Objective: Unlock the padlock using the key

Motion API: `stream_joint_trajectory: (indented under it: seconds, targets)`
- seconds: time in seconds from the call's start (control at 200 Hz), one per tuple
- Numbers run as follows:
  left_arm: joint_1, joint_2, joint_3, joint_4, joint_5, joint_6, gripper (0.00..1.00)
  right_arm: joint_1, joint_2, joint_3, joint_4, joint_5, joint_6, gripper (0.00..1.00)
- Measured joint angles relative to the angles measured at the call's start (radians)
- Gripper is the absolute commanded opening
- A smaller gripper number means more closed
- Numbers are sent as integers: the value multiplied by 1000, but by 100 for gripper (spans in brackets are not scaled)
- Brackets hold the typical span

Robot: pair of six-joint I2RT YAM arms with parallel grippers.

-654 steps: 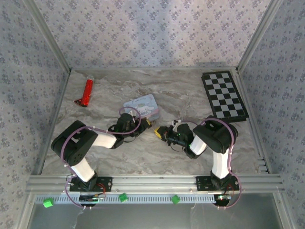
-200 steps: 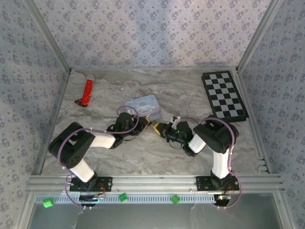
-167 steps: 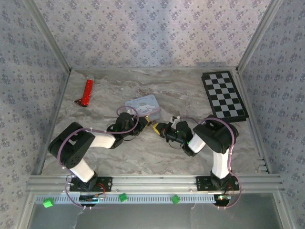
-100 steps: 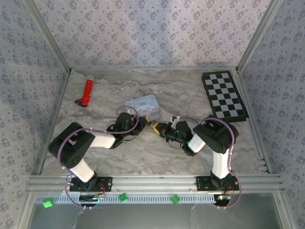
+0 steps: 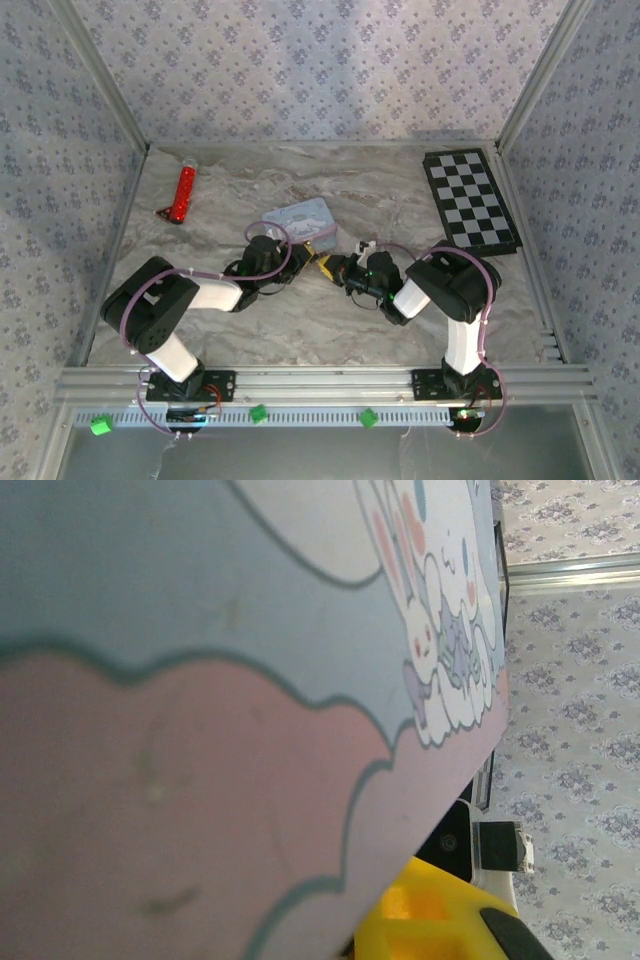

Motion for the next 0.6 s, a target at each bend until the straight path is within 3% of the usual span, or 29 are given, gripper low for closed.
stream_joint_trajectory:
  seconds: [0.6]
  targets:
    - [-3, 0, 12, 4, -44, 1, 5, 0, 0, 49, -39, 9, 6, 0]
